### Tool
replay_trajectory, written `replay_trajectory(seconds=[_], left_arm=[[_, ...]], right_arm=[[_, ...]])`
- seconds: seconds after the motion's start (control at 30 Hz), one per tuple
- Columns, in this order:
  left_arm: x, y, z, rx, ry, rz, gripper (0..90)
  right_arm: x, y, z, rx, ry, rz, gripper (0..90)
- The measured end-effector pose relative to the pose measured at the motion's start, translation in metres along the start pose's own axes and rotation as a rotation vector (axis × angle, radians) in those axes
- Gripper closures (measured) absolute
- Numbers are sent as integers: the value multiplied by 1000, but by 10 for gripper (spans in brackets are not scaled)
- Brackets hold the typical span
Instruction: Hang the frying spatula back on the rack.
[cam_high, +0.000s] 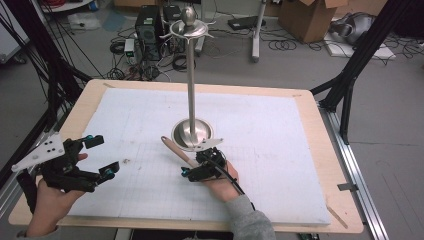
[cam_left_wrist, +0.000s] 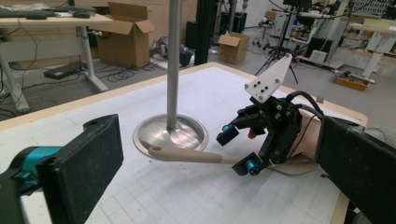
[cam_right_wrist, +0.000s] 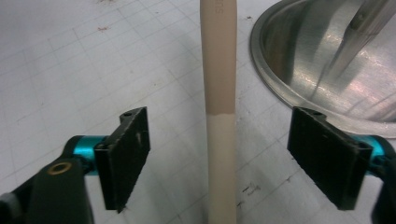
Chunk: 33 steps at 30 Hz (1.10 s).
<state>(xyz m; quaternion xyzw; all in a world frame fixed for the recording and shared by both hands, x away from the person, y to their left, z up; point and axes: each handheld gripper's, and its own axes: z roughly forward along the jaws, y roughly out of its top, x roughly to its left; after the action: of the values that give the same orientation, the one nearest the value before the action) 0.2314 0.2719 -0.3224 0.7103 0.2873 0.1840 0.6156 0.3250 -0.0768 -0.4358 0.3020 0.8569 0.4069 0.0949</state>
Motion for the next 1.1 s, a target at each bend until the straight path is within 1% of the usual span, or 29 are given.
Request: replay_trajectory(seconds=[0.03,0.1,0.33,0.53,0.63,0.73,1.0,1.1], left_arm=[[0,0,0,1,1,1,17],[0,0,0,3,0,0,17],[1,-1,1,4,2,-2,17],[1,-1,0,5,4,-3,17],[2,-2,0,9,4,-2,17],[2,-2,1,11,4,-2,17],[2,-3,1,11,5,-3,17],[2,-3,1,11,5,-4,17]], right_arm=[[0,0,0,-3,-1,-5,222],[0,-1,-1,-4,1,-2,243],[-1,-4,1,30,-10,-2,299],[1,-5,1,39,-20,-15,355],[1,-6,1,48,-24,-13,394],[0,-8,2,54,-26,-8,415],[-1,-11,1,55,-40,-4,464],[1,-10,0,55,-37,-4,499]])
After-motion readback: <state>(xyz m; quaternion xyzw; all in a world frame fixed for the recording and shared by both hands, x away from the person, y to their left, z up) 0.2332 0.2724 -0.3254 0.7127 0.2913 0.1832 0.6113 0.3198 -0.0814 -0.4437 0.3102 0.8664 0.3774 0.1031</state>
